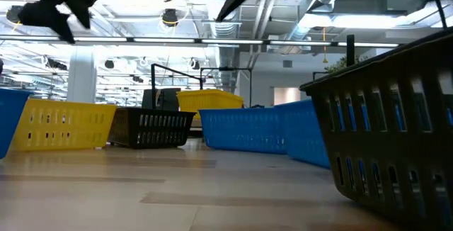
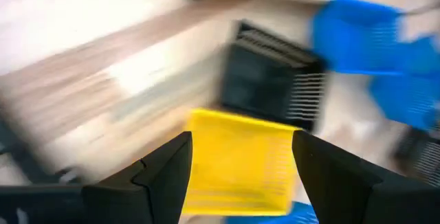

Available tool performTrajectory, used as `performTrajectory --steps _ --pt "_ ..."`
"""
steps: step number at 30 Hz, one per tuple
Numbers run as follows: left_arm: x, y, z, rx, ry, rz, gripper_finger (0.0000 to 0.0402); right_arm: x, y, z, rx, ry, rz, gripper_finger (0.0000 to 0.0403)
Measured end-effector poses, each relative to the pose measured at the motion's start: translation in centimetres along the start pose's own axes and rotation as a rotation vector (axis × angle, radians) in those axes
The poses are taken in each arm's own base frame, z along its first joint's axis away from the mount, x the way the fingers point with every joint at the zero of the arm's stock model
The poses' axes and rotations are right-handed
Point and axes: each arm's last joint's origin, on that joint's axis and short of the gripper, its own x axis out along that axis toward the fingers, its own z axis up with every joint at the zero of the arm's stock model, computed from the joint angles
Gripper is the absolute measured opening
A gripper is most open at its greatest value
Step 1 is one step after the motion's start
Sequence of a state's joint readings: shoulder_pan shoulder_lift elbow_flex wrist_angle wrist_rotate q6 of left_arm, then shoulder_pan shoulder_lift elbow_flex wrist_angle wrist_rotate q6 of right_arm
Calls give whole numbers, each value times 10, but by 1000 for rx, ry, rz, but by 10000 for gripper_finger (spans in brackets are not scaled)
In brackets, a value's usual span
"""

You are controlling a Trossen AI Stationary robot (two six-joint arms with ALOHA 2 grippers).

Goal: Stack baskets on shelf by color
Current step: Stack the yellow bin on the top of the yellow bin on the shelf

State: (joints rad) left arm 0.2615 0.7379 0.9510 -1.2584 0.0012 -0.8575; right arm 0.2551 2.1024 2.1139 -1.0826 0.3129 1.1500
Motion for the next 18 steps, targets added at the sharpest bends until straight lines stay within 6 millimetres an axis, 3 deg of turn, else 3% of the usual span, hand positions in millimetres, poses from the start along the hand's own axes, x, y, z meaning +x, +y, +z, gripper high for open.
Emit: performTrajectory --steps 4,12,18 --pt "17 1 -4 4 28 87 238 -10 9 -31 -28 38 -10 275" --pt "79 13 -26 -25 175 267 238 -27 7 -72 -171 32 -129 275" --pt "88 1 -27 1 176 239 238 -35 10 -91 -212 36 -127 275"
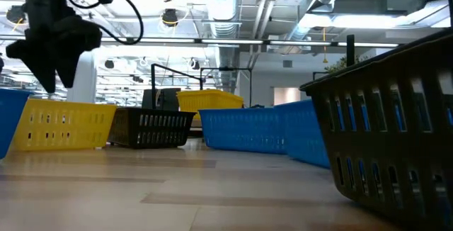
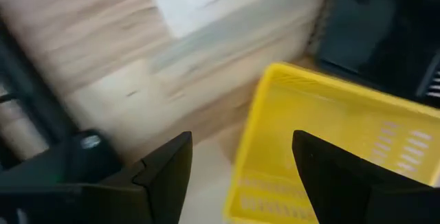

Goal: Stack baskets on shelf by color
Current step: Stack the yellow bin on the top of the yellow bin on the shelf

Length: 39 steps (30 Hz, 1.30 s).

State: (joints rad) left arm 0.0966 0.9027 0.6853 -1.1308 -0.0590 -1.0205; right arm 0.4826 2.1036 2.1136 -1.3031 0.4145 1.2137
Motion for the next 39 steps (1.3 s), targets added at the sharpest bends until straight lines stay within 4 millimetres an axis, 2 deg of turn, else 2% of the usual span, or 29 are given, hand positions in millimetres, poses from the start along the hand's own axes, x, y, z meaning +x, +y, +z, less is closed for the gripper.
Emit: performTrajectory --steps 4,11,15,20,25,28,34,37,39 --pt "15 -9 -3 17 55 -28 238 -5 4 -9 -7 -15 4 275" --pt "35 -23 -3 52 108 60 238 -9 6 -18 -5 -25 9 275" --pt "46 -40 -6 73 186 -38 238 -12 9 -25 -13 -23 17 275" --pt "53 -70 -10 21 270 -261 238 -16 10 -33 -32 -18 19 275" --pt "48 -105 -12 -8 252 -556 238 -17 11 -36 -58 -15 21 275" --pt "40 -118 -13 -21 227 -694 238 -15 10 -32 -85 -18 19 275" --pt "31 -127 -13 -59 176 -798 238 -8 8 -16 -186 -30 21 275" --pt "25 -129 -12 -57 179 -821 238 5 8 -5 -241 -5 37 275" --pt "13 -134 -10 -37 178 -875 238 14 8 2 -279 16 78 275"
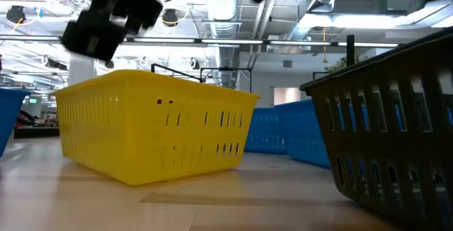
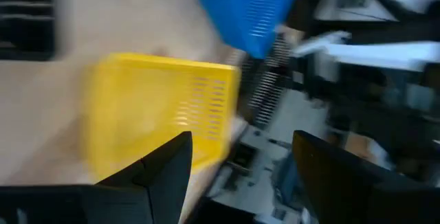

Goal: Stack baskets on shelf by color
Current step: Stack the yellow bin on the top of the yellow bin on the shelf

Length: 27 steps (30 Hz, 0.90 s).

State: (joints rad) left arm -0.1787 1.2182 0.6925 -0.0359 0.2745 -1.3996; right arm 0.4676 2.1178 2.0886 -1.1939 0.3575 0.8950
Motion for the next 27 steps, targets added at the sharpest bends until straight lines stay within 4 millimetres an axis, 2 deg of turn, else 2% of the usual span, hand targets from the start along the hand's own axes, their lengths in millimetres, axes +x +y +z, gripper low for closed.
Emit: performTrajectory --steps 6,13,20,24,27 --pt "-28 -40 -2 76 6 -166 238 38 -9 12 -34 17 87 275" --pt "-89 -85 -9 198 -149 -397 238 83 -26 12 17 20 130 275" --pt "-160 -114 -19 334 -394 -596 238 98 -35 16 -7 -15 141 275" --pt "-191 -118 -25 394 -526 -653 238 102 -38 14 -10 -3 128 275" --pt "-206 -116 -28 400 -596 -672 238 102 -38 15 -18 -9 131 275"
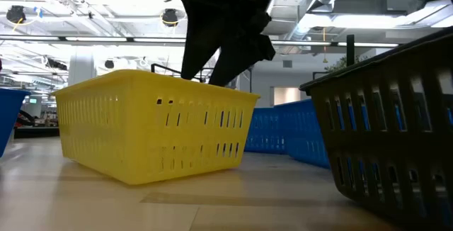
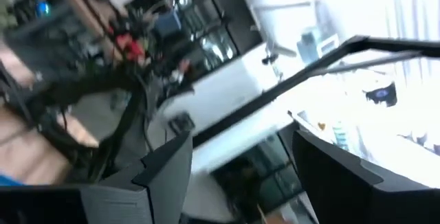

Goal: Stack baskets on shelf by color
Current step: Stack the yellow bin on the top of the yellow bin on the shelf

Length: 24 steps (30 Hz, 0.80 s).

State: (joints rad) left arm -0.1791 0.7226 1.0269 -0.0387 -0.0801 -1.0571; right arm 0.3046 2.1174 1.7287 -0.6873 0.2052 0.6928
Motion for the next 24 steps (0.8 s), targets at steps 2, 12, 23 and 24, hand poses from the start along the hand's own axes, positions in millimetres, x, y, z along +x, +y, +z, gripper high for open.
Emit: performTrajectory --steps 2,12,23,24 --pt "-7 -3 3 7 -39 -2 238 7 1 0 -9 -7 3 275" --pt "-15 -6 8 28 -103 10 238 28 -3 -3 -4 11 -23 274" --pt "-14 -3 7 30 -105 42 238 29 -10 -2 -8 59 -23 176" --pt "-14 -3 7 31 -104 43 238 30 -11 -1 -6 69 -13 165"
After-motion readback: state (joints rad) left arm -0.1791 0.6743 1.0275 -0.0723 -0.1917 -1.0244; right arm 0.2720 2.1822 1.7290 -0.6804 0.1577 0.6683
